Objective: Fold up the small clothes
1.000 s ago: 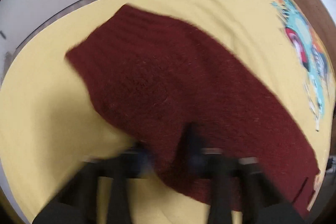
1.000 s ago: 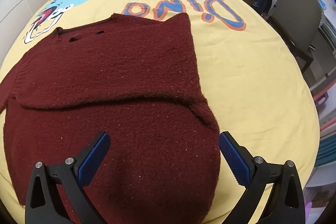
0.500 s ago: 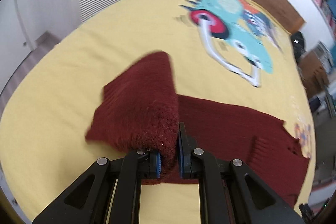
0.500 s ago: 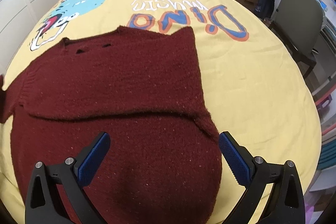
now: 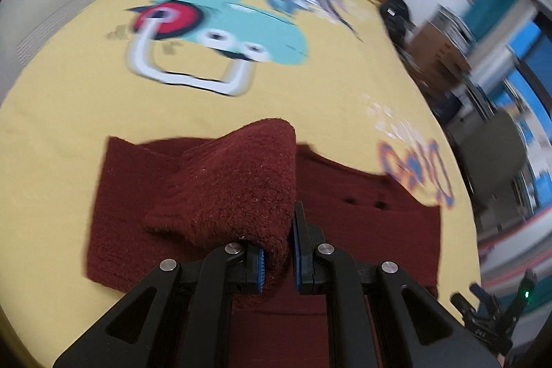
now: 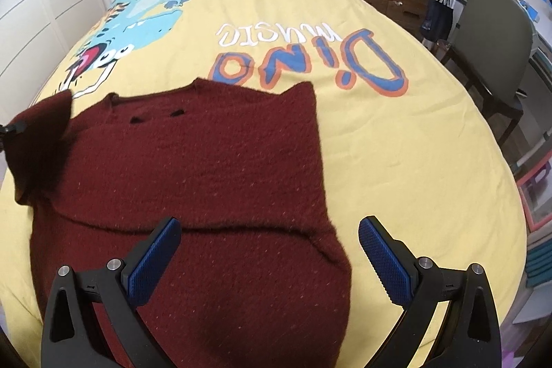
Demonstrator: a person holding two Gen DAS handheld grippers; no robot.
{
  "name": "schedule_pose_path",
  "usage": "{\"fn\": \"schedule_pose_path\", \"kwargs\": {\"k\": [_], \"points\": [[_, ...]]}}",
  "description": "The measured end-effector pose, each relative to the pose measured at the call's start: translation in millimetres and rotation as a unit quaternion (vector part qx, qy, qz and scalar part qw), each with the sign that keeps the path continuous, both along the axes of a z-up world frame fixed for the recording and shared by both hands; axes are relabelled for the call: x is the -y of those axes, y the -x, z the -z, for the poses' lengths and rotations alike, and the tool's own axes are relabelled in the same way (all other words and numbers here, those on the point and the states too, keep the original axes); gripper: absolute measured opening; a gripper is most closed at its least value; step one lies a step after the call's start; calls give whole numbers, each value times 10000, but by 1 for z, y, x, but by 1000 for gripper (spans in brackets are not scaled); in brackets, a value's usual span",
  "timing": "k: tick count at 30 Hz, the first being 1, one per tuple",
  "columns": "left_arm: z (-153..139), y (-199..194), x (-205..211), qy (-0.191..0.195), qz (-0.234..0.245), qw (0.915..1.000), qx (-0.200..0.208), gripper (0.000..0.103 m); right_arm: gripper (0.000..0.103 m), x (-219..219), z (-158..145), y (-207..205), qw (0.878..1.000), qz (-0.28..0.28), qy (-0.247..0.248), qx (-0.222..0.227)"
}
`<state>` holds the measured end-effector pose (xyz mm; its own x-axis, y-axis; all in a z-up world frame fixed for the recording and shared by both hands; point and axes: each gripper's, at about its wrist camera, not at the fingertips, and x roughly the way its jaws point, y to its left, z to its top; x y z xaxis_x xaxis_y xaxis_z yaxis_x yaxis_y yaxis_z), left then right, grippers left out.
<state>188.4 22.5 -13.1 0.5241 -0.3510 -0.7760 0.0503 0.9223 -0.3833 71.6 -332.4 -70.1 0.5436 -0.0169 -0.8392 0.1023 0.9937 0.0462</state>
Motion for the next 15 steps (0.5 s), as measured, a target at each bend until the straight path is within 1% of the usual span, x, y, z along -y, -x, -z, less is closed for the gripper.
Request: {"fn": "schedule_pose_path", "kwargs": {"k": [4,6,10,13,15], "points": [[13,-2,60,-23,447,9990,-38,9,102,10,0,0,9999,77,-78,0],[19,-1,90,-136,709,9974,-19,9,102,13,1,1,9999,99,-94,-23],[35,7,122,-237,1004,9946,-92,9,102,19,8,5,9998,139,-125,-114],[50,12,138,-389,1107,9930,-159,9,102,24,15,7,9995,201,-159,-196],[62,13,145,-573,1180,9911,-222,9,102,26,20,7,9992,224,-185,-257]]}}
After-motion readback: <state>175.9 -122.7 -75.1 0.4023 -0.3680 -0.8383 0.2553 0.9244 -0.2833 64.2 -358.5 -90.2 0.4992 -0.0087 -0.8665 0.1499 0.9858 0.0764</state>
